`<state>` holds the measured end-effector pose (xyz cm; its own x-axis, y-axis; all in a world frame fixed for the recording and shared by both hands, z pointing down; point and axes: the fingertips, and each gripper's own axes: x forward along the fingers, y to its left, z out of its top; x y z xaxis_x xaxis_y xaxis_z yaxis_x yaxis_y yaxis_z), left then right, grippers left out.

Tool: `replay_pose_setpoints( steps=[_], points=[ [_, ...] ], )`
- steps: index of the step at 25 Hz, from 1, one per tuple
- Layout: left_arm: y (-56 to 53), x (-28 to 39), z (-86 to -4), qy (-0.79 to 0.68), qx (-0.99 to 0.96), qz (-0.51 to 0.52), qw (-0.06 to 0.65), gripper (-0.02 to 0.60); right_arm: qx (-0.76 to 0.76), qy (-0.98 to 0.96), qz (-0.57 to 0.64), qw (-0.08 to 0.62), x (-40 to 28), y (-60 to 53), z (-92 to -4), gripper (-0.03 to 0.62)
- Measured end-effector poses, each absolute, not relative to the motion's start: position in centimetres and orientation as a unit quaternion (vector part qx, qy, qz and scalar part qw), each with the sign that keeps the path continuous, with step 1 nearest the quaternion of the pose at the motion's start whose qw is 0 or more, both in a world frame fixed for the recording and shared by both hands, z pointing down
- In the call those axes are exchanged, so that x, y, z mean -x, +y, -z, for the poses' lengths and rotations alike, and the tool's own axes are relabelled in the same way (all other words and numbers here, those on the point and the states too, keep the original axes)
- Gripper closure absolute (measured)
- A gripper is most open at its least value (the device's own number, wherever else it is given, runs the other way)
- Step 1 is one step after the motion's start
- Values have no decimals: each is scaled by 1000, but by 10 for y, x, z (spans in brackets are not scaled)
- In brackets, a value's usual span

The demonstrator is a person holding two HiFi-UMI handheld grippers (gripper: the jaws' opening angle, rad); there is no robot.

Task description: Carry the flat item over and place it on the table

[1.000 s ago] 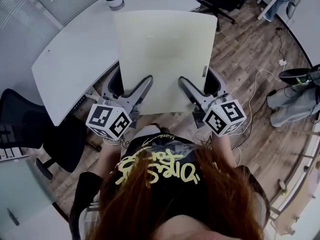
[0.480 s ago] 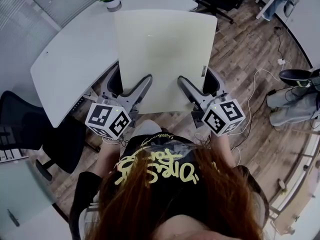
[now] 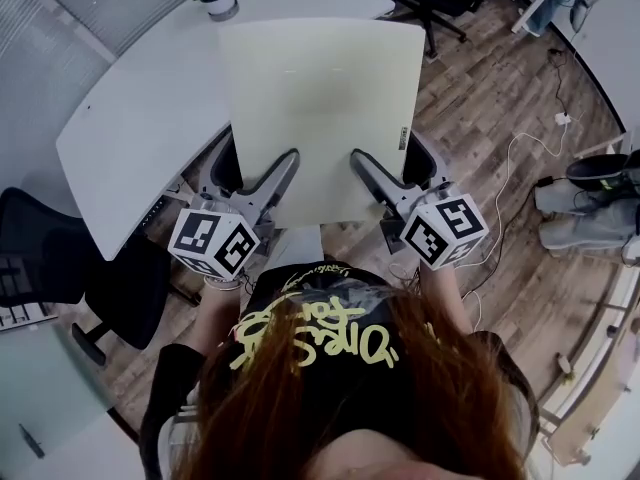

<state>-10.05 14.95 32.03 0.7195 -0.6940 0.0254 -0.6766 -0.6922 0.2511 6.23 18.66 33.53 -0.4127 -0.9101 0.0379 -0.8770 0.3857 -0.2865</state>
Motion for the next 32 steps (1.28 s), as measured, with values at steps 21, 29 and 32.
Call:
replay_pose_setpoints(
  steps=[21, 29, 32],
  points=[
    [2, 99, -321, -356, -927, 53, 105, 149, 551, 825, 109, 60, -63, 44, -334, 203],
    [-91, 92, -301, -345, -931, 52, 109, 149, 560, 819, 112, 61, -69, -46, -314, 203],
    [-118, 90, -300, -343, -932, 47, 108, 149, 563, 816, 116, 62, -70, -72, -314, 203]
  ],
)
